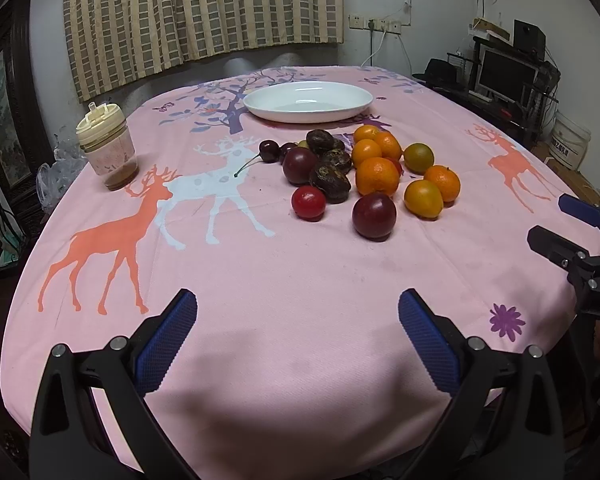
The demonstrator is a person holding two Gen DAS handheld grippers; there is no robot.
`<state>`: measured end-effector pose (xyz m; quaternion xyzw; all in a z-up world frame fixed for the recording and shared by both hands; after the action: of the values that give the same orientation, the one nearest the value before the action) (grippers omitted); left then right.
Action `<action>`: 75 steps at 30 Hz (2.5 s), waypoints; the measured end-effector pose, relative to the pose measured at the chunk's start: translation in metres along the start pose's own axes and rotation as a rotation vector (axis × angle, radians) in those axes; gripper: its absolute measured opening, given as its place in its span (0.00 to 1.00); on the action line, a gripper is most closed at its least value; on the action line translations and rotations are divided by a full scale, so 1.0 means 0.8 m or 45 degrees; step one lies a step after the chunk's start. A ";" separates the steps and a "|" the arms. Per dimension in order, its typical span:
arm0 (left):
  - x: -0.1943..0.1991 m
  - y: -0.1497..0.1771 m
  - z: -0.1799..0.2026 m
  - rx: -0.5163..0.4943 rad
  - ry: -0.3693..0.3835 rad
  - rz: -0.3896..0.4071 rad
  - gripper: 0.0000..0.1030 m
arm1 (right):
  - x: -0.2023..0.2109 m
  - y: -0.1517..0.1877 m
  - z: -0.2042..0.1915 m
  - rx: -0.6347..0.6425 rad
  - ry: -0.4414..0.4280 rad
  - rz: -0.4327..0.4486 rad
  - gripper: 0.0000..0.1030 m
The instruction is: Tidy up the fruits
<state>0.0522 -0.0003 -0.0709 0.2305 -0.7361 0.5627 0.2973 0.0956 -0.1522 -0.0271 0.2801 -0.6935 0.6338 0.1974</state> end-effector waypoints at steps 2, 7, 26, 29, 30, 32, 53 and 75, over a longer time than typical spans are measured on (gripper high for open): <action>-0.002 0.002 0.000 0.000 0.008 -0.005 0.96 | 0.000 0.000 0.000 0.003 -0.008 -0.002 0.96; -0.011 0.005 -0.004 0.003 0.034 -0.002 0.96 | -0.011 0.005 -0.012 -0.035 -0.087 -0.021 0.96; -0.060 -0.047 0.001 -0.090 0.329 0.038 0.75 | -0.110 -0.044 -0.010 -0.038 -0.115 -0.211 0.62; -0.072 -0.052 0.014 -0.112 0.413 -0.005 0.64 | -0.128 -0.044 -0.011 -0.040 -0.135 -0.271 0.58; -0.074 -0.053 0.017 -0.123 0.422 -0.011 0.62 | -0.133 -0.044 -0.010 -0.040 -0.137 -0.286 0.58; -0.078 -0.057 0.025 -0.160 0.444 -0.020 0.62 | -0.140 -0.043 -0.009 -0.042 -0.147 -0.313 0.58; -0.132 -0.078 0.063 -0.245 0.625 -0.170 0.37 | -0.166 -0.052 -0.017 -0.159 -0.472 -0.507 0.41; -0.295 -0.318 -0.098 -0.036 0.438 -0.132 0.37 | -0.344 -0.266 -0.068 -0.160 -0.379 -0.389 0.40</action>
<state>0.4067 0.0102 -0.0447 0.1644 -0.6694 0.5673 0.4505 0.4379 -0.0688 -0.0300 0.4595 -0.7025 0.5039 0.2035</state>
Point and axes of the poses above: each gripper's, at about its wrist camera, not at the fingertips, and x roughly against the way its jaws point, z to its right, y to its underside, the point moved 8 cm from there along -x, roughly the way its jaws point, and after that the axes turned 11 degrees about -x, right-handed, at the moved point
